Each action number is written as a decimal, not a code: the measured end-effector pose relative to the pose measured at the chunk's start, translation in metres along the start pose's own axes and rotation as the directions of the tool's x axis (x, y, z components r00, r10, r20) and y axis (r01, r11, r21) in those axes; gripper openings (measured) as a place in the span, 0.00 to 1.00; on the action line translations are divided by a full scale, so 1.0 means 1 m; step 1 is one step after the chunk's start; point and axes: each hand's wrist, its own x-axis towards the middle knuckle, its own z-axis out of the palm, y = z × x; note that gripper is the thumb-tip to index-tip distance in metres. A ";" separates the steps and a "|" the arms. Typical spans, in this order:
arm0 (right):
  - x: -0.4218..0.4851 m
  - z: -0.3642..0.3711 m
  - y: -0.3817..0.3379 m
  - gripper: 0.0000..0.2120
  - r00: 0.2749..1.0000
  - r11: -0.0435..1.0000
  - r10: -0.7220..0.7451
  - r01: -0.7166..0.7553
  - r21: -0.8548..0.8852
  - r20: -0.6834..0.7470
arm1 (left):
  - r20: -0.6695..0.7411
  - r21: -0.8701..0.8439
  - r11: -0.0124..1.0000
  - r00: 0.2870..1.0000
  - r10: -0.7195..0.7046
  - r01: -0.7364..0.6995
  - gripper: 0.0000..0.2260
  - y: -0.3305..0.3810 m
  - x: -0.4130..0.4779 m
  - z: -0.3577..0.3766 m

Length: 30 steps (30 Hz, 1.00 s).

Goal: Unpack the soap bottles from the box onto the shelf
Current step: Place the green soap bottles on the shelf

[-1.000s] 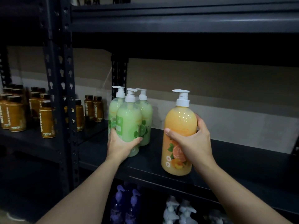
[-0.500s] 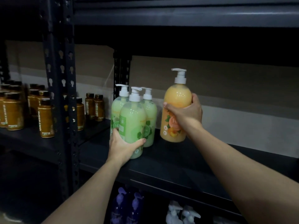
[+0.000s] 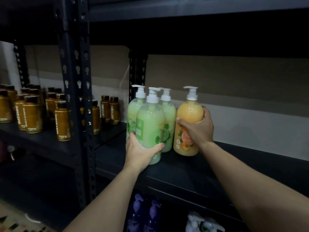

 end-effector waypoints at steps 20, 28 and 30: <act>-0.007 -0.009 0.021 0.56 0.961 0.989 0.146 -0.145 -0.022 0.233 | 0.010 0.109 0.993 0.999 -0.040 0.038 0.50 0.009 -0.004 0.002; -0.007 -0.007 0.025 0.54 0.967 0.988 0.154 -0.149 -0.039 0.205 | 0.001 0.111 0.993 0.999 -0.033 0.033 0.50 0.009 -0.004 0.003; -0.007 -0.007 0.025 0.54 0.966 0.988 0.156 -0.152 -0.031 0.205 | -0.002 0.107 0.994 1.000 -0.031 0.031 0.50 0.008 -0.004 0.003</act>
